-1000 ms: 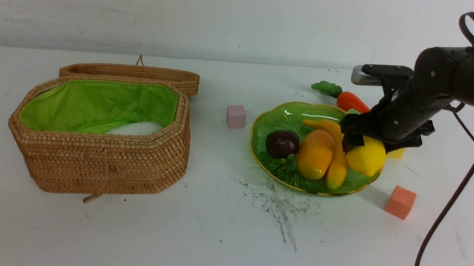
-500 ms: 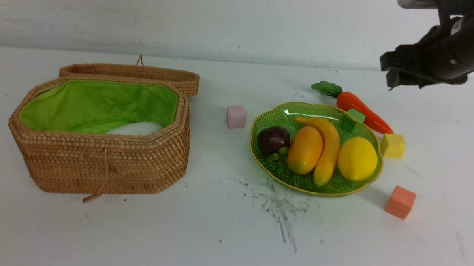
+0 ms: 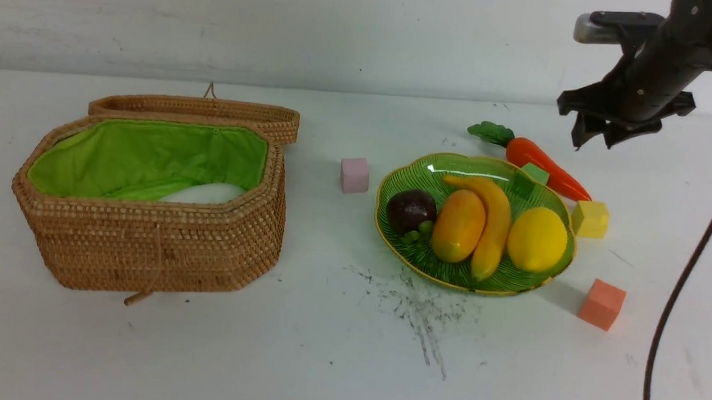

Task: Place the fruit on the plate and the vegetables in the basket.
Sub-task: Use the right arm to grab a carrot and put it into the left basket

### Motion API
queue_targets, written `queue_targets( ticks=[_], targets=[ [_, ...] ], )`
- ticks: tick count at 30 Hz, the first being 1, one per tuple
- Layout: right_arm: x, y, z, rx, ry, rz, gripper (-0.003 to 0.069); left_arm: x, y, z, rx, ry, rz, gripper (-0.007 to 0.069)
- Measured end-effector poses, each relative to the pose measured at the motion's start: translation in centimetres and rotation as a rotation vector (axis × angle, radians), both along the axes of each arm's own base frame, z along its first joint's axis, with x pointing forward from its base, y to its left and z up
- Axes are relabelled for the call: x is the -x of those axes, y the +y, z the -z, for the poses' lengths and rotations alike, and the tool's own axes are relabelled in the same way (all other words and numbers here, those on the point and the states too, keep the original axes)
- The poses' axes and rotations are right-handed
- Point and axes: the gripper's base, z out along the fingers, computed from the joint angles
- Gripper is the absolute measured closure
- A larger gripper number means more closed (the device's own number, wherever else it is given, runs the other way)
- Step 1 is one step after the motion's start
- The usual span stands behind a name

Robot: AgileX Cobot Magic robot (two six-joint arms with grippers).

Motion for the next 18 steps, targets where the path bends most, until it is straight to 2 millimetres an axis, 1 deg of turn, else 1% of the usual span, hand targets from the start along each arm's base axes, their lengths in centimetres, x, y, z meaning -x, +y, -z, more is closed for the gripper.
queue_targets(
  ticks=[2, 5, 11, 12, 14, 18],
  targets=[
    [-1.1, 0.1, 0.8, -0.012, -0.038, 0.003, 0.0247, 0.0, 0.0, 0.0, -0.002, -0.002, -0.002, 0.0546],
    [-2.9, 0.3, 2.9, -0.033, -0.094, 0.009, 0.0209, -0.1, 0.0, -0.2, 0.008, -0.028, -0.008, 0.0543],
    [-4.6, 0.3, 6.4, -0.035, -0.146, 0.022, 0.0188, -0.3, 0.1, -0.9, 0.041, -0.113, -0.026, 0.0540],
    [-4.6, 0.3, 6.4, -0.035, -0.146, 0.022, 0.0188, -0.3, 0.1, -0.9, 0.042, -0.115, -0.025, 0.0539],
    [-5.0, 0.3, 7.2, -0.036, -0.162, 0.026, 0.0187, -0.3, 0.1, -1.1, 0.053, -0.133, -0.027, 0.0538],
    [-5.4, 0.3, 8.1, -0.038, -0.180, 0.031, 0.0186, -0.3, 0.1, -1.1, 0.051, -0.134, -0.028, 0.0534]
  ],
)
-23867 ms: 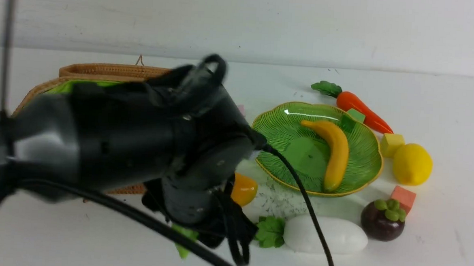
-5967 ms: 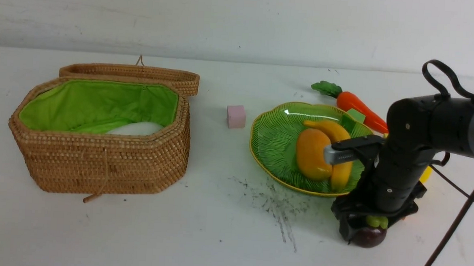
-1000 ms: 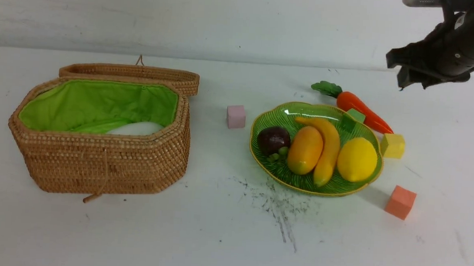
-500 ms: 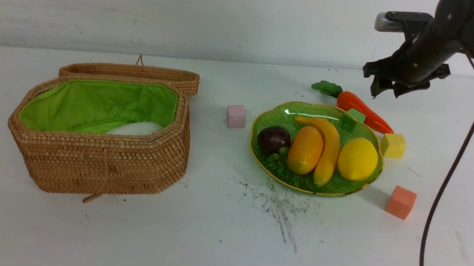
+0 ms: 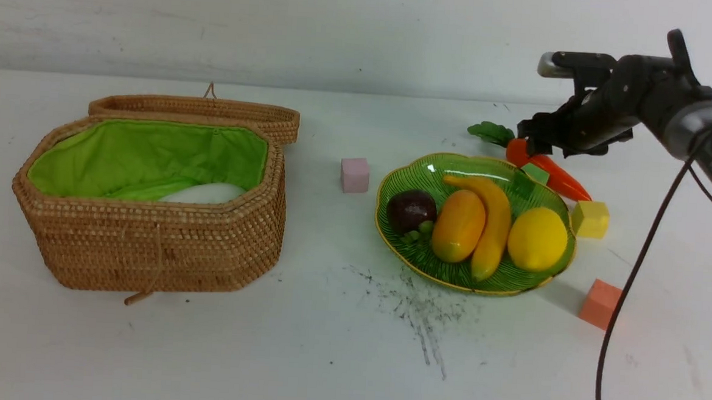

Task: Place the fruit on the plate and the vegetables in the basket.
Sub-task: Use the right arm to grab a carrot and put it into the left basket

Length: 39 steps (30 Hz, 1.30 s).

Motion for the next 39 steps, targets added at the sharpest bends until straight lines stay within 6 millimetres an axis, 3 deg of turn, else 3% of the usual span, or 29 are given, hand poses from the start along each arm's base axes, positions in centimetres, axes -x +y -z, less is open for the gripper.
queue_targets(
  ticks=[10, 20, 24, 32, 39],
  targets=[
    [-0.6, 0.0, 2.2, -0.001, -0.013, 0.007, 0.0186, 0.0, 0.0, 0.1, -0.007, 0.008, -0.001, 0.0532],
    [-0.9, 0.0, 2.8, -0.003, -0.020, 0.009, 0.0188, 0.0, 0.0, 0.1, -0.010, 0.013, -0.002, 0.0524],
    [-0.9, 0.0, 3.0, -0.002, -0.024, 0.010, 0.0217, 0.0, 0.0, 0.2, -0.010, 0.015, -0.001, 0.0522],
    [-1.2, -0.1, 3.3, -0.003, -0.041, 0.015, 0.0356, 0.0, 0.0, 0.3, -0.019, 0.025, -0.002, 0.0522],
    [-1.2, -0.2, 3.3, -0.003, -0.042, 0.016, 0.0356, 0.0, 0.0, 0.3, -0.024, 0.030, -0.003, 0.0518]
  ],
)
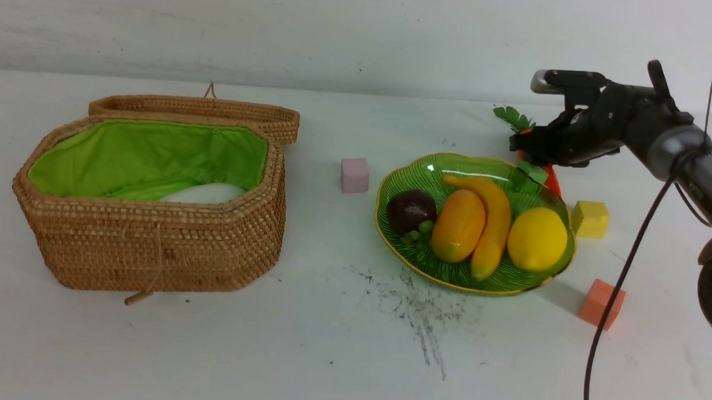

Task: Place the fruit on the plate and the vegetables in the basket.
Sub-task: Use the right arm to grab a carrot and put it into the left basket

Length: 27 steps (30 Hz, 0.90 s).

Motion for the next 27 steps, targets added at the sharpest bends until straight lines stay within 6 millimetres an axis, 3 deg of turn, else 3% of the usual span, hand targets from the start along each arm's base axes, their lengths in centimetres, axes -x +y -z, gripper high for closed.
queue_targets(
  ticks=[12, 17, 27],
  targets=[
    [0.0, 0.0, 0.0, 0.000, -0.001, 0.000, 0.0356, 0.0, 0.0, 0.1, -0.010, 0.011, -0.002, 0.0512],
    [0.3, 0.0, -0.9, 0.005, 0.009, -0.004, 0.0356, 0.0, 0.0, 0.3, -0.021, 0.021, -0.004, 0.0512],
    [1.7, -0.1, -7.9, 0.004, -0.054, -0.010, 0.0358, 0.0, 0.1, 0.5, -0.038, 0.037, -0.007, 0.0512]
  ],
)
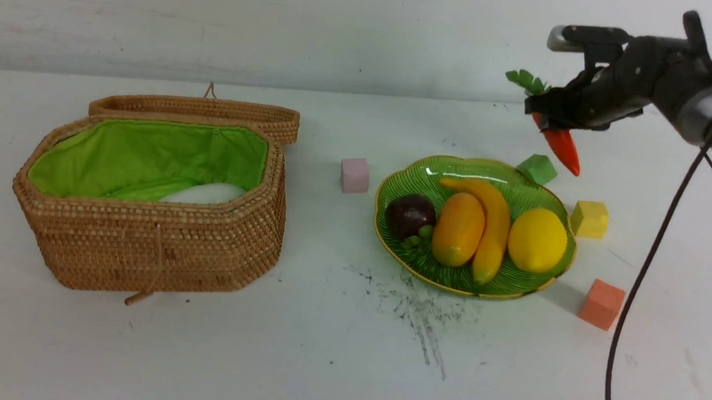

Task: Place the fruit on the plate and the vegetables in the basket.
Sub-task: Use the right arm to grab a carrot and put it into the left basket

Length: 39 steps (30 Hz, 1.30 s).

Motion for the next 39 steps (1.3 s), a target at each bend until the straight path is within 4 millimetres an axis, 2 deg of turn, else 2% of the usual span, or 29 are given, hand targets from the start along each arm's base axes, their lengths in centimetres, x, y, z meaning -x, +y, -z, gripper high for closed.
queue_targets(
  ticks=[2, 5, 17, 21, 25, 28, 29, 32, 36, 39],
  targets=[
    [0.6, 0.0, -1.8, 0.000, -0.010, -0.003, 0.0358, 0.0, 0.0, 0.0, 0.000, 0.000, 0.000, 0.0512],
    [1.4, 0.0, -3.3, 0.001, 0.007, -0.009, 0.0361, 0.0, 0.0, 0.0, -0.001, 0.001, 0.000, 0.0512],
    [4.7, 0.0, -7.1, 0.024, 0.158, -0.059, 0.0361, -0.1, 0.1, 0.4, -0.039, 0.020, -0.014, 0.0502],
    [6.5, 1.2, -9.3, -0.020, 0.190, -0.108, 0.0361, -0.2, 0.4, 0.7, -0.086, 0.025, -0.039, 0.0501],
    [8.7, 5.9, -12.1, -0.100, 0.170, -0.300, 0.0361, -0.5, 0.8, 1.0, -0.123, 0.033, -0.093, 0.0501],
    [11.1, 12.0, -13.8, -0.163, 0.128, -0.522, 0.0361, -0.9, 1.4, 1.0, -0.121, 0.046, -0.172, 0.0499],
    [12.2, 14.6, -14.2, -0.188, 0.117, -0.610, 0.0361, -1.1, 1.7, 1.0, -0.119, 0.050, -0.211, 0.0499],
    [14.9, 20.7, -14.5, -0.193, 0.078, -0.786, 0.0361, -1.5, 2.6, 1.2, -0.125, 0.074, -0.324, 0.0499],
    [17.4, 27.0, -14.5, -0.177, -0.064, -0.929, 0.0361, -1.9, 3.6, 1.4, -0.129, 0.105, -0.446, 0.0498],
    [18.3, 30.8, -13.4, -0.159, -0.181, -0.989, 0.0361, -2.0, 4.0, 1.5, -0.135, 0.119, -0.498, 0.0498]
  ],
)
